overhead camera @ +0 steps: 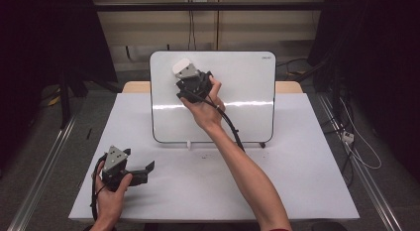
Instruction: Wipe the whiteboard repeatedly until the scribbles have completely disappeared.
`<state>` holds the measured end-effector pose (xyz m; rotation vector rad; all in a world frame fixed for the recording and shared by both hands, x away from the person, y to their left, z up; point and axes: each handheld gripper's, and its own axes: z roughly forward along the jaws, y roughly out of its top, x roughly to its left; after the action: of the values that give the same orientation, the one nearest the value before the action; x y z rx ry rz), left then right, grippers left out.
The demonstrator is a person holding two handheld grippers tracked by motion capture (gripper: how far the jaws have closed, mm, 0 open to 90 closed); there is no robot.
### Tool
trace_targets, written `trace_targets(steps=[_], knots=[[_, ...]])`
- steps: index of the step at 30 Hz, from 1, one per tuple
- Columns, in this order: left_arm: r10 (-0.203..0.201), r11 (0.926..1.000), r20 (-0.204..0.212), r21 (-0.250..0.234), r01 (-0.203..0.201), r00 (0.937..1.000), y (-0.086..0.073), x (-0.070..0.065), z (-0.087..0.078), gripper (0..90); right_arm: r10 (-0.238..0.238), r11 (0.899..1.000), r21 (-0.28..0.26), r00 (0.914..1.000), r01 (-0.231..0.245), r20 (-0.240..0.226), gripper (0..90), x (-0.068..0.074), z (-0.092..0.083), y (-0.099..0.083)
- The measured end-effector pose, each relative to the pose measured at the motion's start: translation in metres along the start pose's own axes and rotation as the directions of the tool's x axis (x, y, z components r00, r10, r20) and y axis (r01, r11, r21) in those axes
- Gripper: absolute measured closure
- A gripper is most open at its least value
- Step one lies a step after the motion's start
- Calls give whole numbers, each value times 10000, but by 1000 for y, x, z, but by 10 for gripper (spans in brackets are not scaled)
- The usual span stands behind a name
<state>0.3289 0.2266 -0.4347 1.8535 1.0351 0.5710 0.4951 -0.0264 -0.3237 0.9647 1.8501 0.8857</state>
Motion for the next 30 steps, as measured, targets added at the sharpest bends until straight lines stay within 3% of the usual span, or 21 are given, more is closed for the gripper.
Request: trace_targets(steps=[7,15,20,30], knots=[[-44,10000,-22,0,44,10000,0,-1,-1,44,1054,9944,53,9924,-1060,638,316,-45,-8,-7],[3,10000,-23,56,-3,10000,0,-1,1,44,1815,9826,155,9752,-1849,1265,316,-97,-26,-38],[31,10000,-45,83,-31,10000,-1,-1,1,44,1993,9789,164,9701,-2035,1388,316,-111,-36,-51],[-2,10000,-109,75,3,9999,-1,0,0,44,2532,9670,175,9661,-2543,496,316,-120,-48,-66]])
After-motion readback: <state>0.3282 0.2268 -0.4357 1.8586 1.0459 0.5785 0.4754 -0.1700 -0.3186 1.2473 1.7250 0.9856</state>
